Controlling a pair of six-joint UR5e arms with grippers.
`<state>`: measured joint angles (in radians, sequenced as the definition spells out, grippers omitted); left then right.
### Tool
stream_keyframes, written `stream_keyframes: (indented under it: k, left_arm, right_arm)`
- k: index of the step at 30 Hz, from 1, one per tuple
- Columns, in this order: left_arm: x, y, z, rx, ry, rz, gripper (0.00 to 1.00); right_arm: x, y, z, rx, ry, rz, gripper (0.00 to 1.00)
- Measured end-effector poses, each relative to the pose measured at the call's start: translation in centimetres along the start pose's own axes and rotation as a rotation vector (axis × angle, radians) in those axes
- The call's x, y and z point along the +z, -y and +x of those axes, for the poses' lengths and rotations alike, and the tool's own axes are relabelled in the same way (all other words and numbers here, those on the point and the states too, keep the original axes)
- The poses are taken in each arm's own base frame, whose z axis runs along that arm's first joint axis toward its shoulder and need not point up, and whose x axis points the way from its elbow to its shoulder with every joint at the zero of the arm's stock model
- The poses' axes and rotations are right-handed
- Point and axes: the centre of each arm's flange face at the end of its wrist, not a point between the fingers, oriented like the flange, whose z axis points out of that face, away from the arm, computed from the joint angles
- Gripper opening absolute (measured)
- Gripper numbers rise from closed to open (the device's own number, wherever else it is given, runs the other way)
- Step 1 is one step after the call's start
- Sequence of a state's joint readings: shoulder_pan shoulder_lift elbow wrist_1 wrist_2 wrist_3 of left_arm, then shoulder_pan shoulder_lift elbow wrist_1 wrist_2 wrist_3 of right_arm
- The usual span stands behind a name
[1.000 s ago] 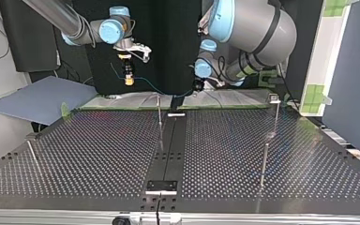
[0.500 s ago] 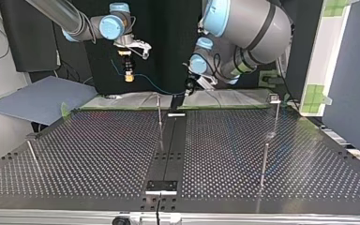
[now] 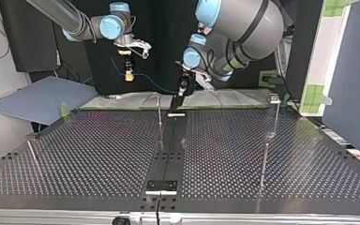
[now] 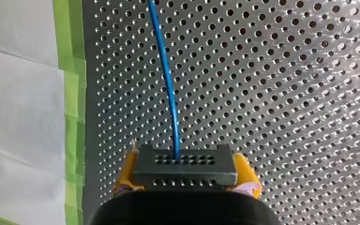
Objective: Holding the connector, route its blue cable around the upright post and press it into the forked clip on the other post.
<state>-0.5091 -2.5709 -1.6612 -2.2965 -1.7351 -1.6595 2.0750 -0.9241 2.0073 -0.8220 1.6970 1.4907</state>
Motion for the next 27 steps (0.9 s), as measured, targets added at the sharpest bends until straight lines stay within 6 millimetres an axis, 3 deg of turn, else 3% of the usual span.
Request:
stream_keyframes:
  k: [14,27]
  left_arm:
    - [-1.0,5.2,-0.5,-0.126,0.103,0.069,0.99]
    - [0.5,7.5,-2.6,-0.257,0.181,0.109,0.99]
  right_arm:
    - [0.1,0.6,-0.3,0.001,-0.008,0.05,0.0]
    - [0.2,0.8,-0.3,0.006,-0.014,0.074,0.0]
